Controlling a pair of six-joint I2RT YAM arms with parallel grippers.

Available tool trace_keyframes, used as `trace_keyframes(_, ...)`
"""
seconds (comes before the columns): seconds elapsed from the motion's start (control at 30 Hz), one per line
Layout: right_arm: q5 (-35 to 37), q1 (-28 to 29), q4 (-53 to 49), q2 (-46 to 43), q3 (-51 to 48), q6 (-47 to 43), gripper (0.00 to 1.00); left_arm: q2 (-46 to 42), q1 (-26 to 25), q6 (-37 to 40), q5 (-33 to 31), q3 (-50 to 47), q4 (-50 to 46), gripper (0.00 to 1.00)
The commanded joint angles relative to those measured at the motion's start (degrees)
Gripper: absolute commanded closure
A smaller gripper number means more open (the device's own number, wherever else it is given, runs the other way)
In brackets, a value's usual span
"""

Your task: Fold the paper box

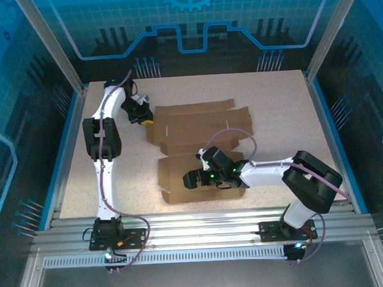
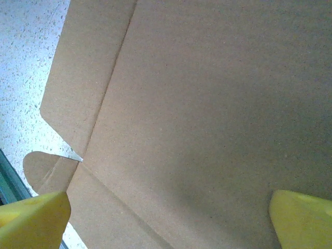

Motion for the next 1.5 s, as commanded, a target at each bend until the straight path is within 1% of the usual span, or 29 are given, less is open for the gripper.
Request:
trace_keyframes(0.0,-0.3,-0.4,-4.8,2.9,-0.2,1.4,0.00,-1.5,-0.6,0.0,1.3,1.6,-0.5,0.97)
trace_keyframes(0.03,0.1,-0.3,-5.2,2.9,-0.1,1.7,0.00,-2.9,-1.0,0.0,1.6,0.5,0.5,0.98)
trace_keyframes(0.1,1.3,-0.6,-5.9,2.7,0.3,3.0,0.00,-7.4,-2.1,-0.6,1.0,-4.9,5.0,1.00)
trace_keyframes(0.23,3.0,-1.6,-6.6,1.8,-0.2,5.2,0.00,-17.1,-3.3,-2.8,-0.7,-18.9,16.4,1.00)
trace_keyframes(0.33,4.5,-1.9,-7.5,0.8,-0.6,6.1,0.00,-23.7,-3.8,-4.6,-0.7,-29.7,26.1,1.00)
trace_keyframes(0.4,4.6,-1.9,-7.6,0.4,-0.9,6.3,0.00,-26.6,-4.4,-5.6,-0.7,-34.5,29.8,1.00)
trace_keyframes(0.47,4.9,-1.9,-7.6,0.2,-1.1,6.5,0.00,-29.7,-6.0,-6.0,-2.2,-38.7,32.9,1.00)
trace_keyframes(0.67,6.3,-1.9,-7.0,-0.4,-2.6,8.1,0.00,-36.3,-9.4,-6.4,-9.4,-48.2,38.3,1.00)
trace_keyframes(0.77,6.9,-2.0,-6.8,-0.6,-3.0,8.6,0.00,-39.2,-10.5,-6.6,-11.9,-52.7,41.0,1.00)
trace_keyframes(0.93,7.7,-1.9,-6.6,-0.6,-3.5,9.2,0.00,-44.3,-13.0,-6.4,-13.7,-59.7,45.6,0.99)
trace_keyframes(1.17,8.8,-1.8,-7.0,-0.8,-3.9,9.7,0.02,-48.4,-16.4,-8.3,-16.3,-65.3,46.7,0.99)
trace_keyframes(1.23,9.0,-1.8,-6.9,-1.0,-4.0,9.9,0.02,-49.6,-17.1,-9.1,-16.8,-67.3,47.5,0.99)
trace_keyframes(1.33,8.9,-1.6,-6.8,-1.2,-4.3,10.1,0.02,-51.3,-18.2,-9.6,-19.2,-70.2,47.7,0.98)
trace_keyframes(1.47,9.0,-1.3,-6.6,-1.1,-4.4,10.0,0.02,-53.7,-19.1,-11.1,-20.2,-73.9,48.1,0.98)
